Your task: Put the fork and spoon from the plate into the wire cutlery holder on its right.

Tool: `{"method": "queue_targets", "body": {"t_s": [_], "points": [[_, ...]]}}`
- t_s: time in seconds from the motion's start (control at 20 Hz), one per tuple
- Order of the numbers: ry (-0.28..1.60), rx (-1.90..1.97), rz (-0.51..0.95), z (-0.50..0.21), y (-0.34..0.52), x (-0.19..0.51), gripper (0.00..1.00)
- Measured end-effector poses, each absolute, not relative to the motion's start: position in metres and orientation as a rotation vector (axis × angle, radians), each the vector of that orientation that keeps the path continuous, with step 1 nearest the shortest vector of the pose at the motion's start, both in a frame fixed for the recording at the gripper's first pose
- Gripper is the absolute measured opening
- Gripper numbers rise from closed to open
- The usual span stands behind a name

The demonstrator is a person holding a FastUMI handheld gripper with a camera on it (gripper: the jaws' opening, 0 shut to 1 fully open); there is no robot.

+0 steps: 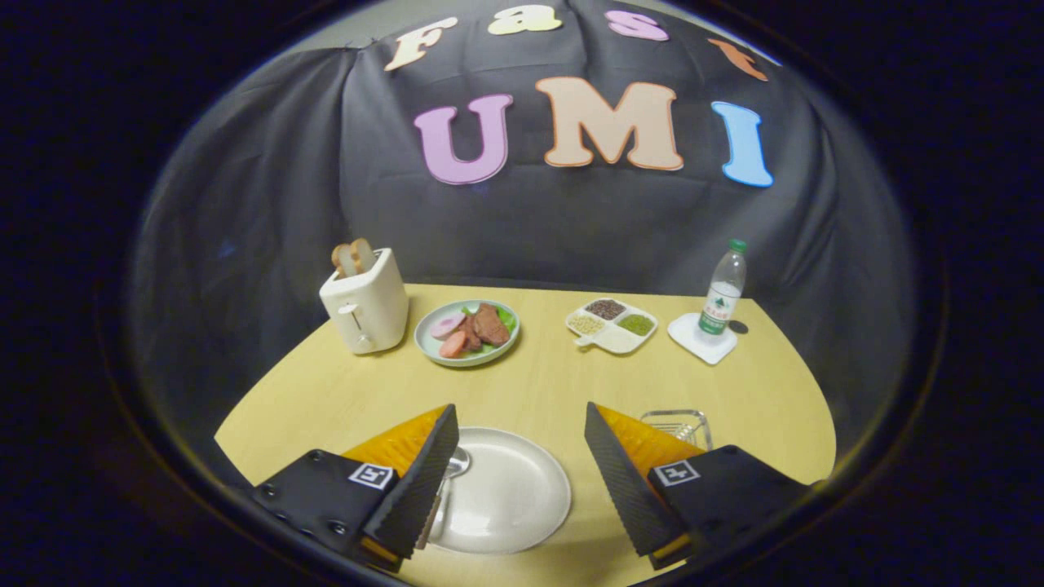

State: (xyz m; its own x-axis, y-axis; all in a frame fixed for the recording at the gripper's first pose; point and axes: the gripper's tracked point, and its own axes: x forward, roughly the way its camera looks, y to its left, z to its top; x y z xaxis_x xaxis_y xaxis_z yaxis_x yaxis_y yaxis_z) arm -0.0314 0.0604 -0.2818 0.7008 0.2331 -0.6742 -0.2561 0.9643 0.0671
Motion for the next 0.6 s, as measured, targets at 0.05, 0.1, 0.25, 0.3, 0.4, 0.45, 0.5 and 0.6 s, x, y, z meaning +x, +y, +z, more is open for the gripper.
{"method": "queue_targets", "body": {"t_s": [0.05,0.1,0.25,0.3,0.4,0.45,0.5,0.6], "points": [[0.757,-0.045,0.289,-0.287,0.067,-0.036,0.99],[0.768,-0.049,0.305,-0.291,0.073,-0.040,0.99],[0.806,-0.054,0.340,-0.308,0.090,-0.053,0.99],[0.821,-0.060,0.349,-0.313,0.094,-0.058,0.99],[0.851,-0.075,0.369,-0.326,0.102,-0.067,0.99],[0.863,-0.081,0.377,-0.331,0.105,-0.071,0.99],[0.877,-0.089,0.383,-0.337,0.108,-0.074,0.99],[0.903,-0.102,0.389,-0.348,0.111,-0.081,0.99]]}}
